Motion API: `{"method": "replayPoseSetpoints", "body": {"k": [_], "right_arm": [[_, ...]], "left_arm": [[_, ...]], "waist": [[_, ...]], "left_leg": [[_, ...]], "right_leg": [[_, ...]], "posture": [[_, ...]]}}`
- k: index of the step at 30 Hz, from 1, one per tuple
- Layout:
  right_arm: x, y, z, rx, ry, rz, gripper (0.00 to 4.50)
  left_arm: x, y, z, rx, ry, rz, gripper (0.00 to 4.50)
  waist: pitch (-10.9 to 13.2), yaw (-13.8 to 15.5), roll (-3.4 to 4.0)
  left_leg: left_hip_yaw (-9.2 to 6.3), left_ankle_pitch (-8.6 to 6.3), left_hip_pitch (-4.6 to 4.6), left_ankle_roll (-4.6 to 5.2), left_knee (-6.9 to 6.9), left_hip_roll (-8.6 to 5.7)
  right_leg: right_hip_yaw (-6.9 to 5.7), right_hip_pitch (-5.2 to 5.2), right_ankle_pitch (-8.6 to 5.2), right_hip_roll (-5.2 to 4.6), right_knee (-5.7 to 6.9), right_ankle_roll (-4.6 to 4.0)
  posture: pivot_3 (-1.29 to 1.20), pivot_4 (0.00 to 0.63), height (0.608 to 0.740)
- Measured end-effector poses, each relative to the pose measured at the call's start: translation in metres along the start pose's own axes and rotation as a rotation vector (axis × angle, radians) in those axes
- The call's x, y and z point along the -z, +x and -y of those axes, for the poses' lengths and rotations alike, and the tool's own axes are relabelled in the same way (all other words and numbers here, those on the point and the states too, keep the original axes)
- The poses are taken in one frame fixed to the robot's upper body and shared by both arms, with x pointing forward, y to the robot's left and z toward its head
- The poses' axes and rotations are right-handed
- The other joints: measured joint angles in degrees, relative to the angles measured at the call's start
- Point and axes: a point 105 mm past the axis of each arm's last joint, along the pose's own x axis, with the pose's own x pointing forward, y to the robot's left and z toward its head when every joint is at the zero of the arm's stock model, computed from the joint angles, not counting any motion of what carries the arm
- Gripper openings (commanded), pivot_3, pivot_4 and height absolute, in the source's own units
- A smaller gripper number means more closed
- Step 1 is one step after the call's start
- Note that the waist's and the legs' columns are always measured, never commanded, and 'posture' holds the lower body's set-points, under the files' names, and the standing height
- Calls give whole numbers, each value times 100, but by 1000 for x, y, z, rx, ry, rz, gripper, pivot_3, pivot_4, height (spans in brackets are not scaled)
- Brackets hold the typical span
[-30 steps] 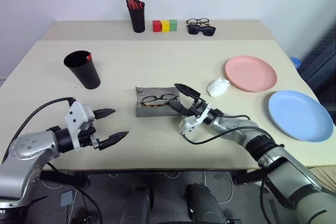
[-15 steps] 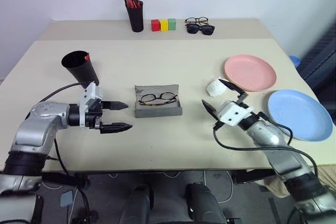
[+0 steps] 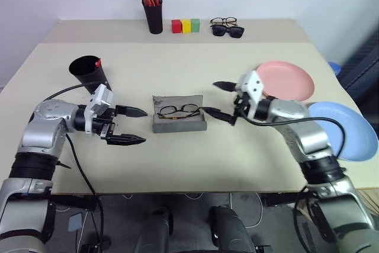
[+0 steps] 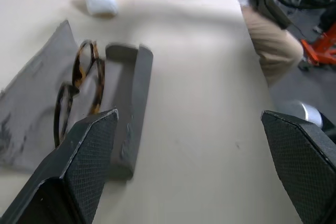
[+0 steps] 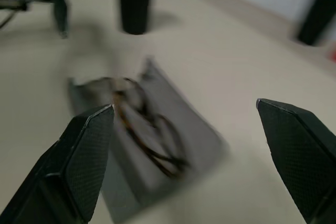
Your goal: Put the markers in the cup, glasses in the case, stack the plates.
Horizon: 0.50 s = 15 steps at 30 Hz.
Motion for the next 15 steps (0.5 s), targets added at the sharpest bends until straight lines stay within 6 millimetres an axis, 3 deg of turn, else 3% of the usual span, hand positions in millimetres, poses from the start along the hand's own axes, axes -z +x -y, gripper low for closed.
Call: {"method": "replayPoseSetpoints", "body": {"k": [7, 15], "right_arm": [[35, 29, -9, -127, 56, -43, 4433], [47, 44, -9, -145, 64, -56, 4433]], "left_arm": [[-1, -8, 15, 44, -29, -11, 4500], [3, -11, 27, 23, -64, -4, 4500]], "waist": [[2, -7, 3], [3, -49, 4]], "left_leg": [[-2, 0, -13, -1, 6, -6], [-6, 2, -4, -3, 7, 11]], "right_leg": [[0, -10, 7, 7, 8, 10], [6, -36, 7, 29, 65, 9]], "posture": [[0, 150, 740], [0, 150, 740]]}}
